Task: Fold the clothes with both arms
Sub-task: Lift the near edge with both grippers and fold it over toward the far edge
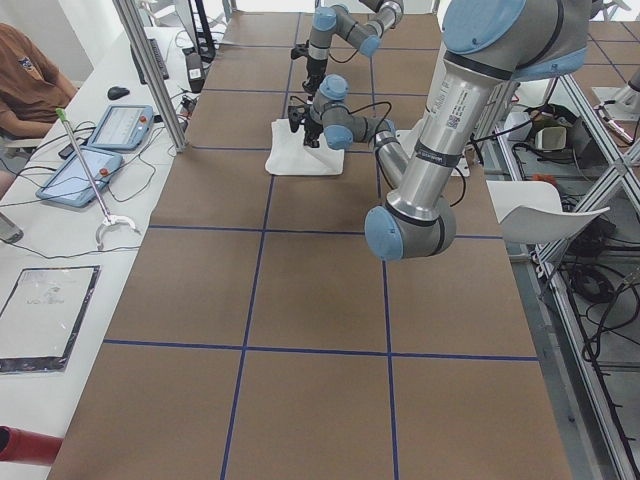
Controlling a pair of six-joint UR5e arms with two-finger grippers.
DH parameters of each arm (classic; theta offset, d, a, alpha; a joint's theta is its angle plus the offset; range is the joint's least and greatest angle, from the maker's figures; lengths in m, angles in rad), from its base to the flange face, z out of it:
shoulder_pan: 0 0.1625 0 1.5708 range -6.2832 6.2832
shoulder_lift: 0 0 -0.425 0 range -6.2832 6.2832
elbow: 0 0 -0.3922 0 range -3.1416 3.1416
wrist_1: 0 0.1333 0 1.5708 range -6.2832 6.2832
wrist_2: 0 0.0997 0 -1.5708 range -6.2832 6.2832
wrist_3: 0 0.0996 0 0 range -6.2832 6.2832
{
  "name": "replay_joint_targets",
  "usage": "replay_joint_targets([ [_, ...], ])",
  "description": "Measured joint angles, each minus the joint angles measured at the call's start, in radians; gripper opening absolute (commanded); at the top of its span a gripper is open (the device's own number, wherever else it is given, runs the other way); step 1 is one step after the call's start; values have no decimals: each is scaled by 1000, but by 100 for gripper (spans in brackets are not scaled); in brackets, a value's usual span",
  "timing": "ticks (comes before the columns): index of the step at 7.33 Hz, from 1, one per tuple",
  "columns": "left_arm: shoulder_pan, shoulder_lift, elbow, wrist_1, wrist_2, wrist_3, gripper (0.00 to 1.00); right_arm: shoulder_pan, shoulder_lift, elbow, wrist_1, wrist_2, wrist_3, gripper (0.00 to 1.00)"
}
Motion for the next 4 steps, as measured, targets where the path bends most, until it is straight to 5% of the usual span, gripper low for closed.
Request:
replay_joint_targets([
  [2,-31,-37,110,-81,-1,9,2,55,54,-154,95,50,-52,0],
  [3,-38,-51,141,-94,0,17,98,66,81,-227,146,61,-61,99],
  [4,-44,-58,179,-115,1,42,100,74,100,-283,187,66,-75,100],
])
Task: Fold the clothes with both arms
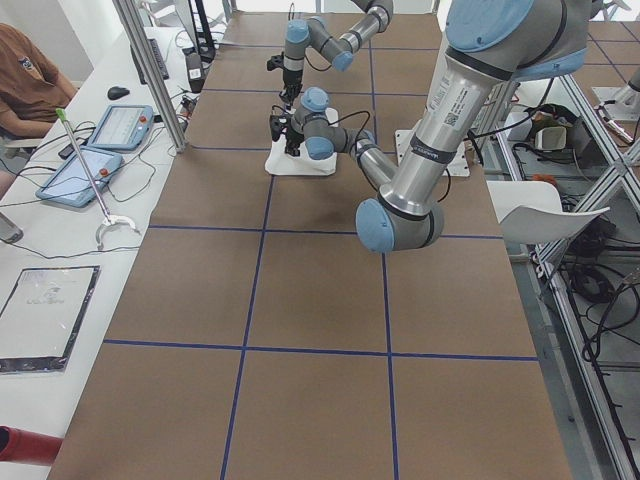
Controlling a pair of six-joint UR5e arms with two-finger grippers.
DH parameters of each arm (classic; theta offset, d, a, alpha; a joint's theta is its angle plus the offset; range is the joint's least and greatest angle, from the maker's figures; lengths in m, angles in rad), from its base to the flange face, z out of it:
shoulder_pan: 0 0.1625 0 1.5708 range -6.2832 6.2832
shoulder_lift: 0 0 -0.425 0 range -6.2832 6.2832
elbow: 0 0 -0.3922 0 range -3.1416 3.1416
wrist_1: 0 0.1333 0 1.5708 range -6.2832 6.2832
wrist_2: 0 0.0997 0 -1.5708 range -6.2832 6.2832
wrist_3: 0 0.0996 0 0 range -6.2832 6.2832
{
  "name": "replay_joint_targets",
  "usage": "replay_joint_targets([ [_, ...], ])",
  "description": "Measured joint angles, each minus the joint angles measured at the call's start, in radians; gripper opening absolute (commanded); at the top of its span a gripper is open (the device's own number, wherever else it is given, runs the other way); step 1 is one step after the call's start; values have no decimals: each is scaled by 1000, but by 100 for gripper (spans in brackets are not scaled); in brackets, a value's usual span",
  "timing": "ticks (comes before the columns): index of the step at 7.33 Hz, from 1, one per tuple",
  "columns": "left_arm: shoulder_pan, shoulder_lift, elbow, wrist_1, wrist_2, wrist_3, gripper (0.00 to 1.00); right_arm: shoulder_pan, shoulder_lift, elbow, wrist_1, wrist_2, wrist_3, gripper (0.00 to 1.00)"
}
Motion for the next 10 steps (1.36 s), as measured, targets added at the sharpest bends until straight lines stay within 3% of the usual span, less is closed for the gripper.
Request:
replay_joint_targets([
  [3,-72,18,71,-81,-14,152,100,123,-24,-56,66,123,-160,100],
  [5,-144,69,56,-86,-108,283,100,247,-97,-62,67,212,-373,100],
  [10,-381,384,-137,-80,-361,810,100,490,-325,-69,65,337,-1023,100],
])
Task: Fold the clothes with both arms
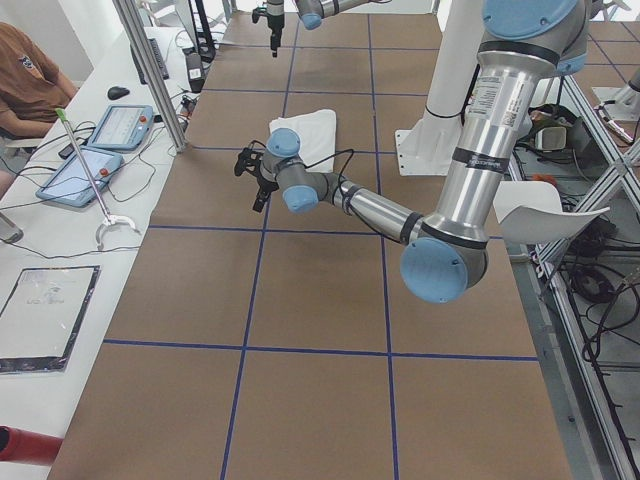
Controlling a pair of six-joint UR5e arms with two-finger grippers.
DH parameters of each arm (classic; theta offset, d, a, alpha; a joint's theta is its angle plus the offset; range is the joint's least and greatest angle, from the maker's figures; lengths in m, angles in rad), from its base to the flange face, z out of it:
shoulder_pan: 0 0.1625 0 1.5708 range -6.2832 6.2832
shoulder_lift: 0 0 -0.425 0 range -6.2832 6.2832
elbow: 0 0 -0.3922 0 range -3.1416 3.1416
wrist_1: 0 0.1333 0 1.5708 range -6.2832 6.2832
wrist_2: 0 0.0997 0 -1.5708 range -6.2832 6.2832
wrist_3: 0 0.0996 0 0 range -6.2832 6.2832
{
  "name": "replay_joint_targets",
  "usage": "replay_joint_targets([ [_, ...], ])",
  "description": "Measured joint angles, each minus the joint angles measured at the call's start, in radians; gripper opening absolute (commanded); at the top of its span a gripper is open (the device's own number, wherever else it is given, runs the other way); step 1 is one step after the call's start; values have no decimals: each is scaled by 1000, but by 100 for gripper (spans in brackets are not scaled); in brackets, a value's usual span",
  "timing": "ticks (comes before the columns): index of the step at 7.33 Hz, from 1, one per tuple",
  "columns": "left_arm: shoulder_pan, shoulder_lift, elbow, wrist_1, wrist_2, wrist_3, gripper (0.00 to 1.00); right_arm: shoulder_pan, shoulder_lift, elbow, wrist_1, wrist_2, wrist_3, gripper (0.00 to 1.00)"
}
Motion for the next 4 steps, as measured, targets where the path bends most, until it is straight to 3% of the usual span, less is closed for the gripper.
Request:
replay_joint_targets([
  [2,-137,124,-38,5,-98,201,100,110,-98,7,2,79,-174,100],
  [4,-216,175,-41,20,-124,262,100,186,-170,8,5,115,-306,100],
])
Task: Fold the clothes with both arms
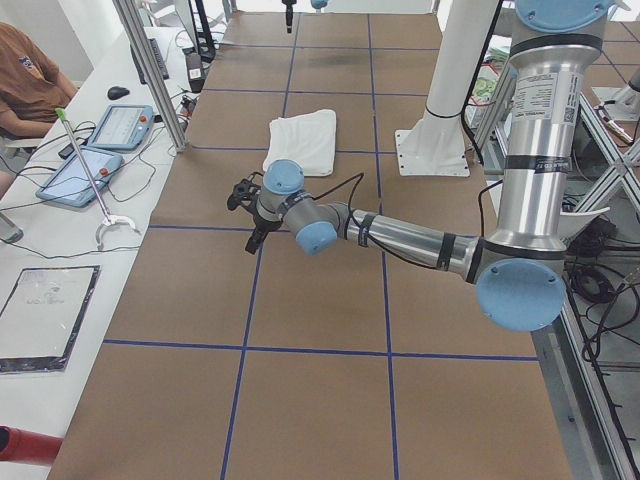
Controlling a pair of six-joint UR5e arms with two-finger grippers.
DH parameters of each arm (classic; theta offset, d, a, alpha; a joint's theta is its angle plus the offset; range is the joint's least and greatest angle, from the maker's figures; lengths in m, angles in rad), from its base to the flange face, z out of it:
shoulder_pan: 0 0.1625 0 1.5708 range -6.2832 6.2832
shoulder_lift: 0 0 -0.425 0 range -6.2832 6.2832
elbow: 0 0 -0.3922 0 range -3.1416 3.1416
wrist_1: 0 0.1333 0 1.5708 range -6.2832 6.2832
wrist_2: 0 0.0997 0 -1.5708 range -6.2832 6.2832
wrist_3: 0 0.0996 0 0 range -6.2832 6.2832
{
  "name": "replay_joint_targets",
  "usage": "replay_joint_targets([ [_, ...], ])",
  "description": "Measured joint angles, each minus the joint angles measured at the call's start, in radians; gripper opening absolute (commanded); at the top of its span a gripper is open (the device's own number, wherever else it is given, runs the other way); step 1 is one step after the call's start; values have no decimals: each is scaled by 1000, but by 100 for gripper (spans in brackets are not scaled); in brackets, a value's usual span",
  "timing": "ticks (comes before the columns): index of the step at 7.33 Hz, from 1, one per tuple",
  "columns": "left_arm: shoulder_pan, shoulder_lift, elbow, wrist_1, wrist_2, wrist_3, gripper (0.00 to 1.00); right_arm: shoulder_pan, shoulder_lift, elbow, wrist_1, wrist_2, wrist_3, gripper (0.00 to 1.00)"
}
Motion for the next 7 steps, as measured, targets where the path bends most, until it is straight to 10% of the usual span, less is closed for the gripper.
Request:
replay_joint_targets([
  [7,-96,46,-5,94,-31,150,100,18,-47,1,7,-4,-34,100],
])
